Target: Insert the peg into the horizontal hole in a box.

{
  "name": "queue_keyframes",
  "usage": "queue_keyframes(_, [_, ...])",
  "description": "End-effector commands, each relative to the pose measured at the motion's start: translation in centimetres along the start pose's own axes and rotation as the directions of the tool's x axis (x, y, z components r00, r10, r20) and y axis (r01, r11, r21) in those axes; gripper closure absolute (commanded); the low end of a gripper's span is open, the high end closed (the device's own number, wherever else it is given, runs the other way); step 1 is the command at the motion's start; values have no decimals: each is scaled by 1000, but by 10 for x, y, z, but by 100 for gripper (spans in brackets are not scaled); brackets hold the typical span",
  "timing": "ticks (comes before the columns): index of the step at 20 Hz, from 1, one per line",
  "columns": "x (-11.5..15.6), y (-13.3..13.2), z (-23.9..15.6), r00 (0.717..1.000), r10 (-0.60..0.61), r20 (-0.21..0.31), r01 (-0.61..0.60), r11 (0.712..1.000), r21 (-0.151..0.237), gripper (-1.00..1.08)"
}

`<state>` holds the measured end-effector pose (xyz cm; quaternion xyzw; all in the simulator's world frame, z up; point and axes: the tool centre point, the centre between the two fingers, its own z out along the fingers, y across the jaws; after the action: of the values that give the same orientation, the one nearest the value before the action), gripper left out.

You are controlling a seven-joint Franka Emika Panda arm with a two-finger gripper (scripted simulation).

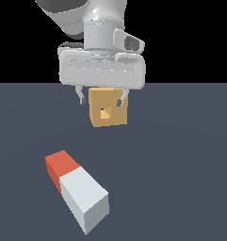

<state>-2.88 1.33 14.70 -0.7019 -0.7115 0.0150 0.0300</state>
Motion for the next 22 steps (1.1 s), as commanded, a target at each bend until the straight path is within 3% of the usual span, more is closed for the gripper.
queue_keyframes(1, [0,0,0,1000,0,0,0,1000,0,-92])
queue_keyframes(12, [-13,-7,6,998,-64,4,64,998,-4,-92])
queue_keyframes(22, [-49,-20,23,974,-224,15,225,974,-14,-92])
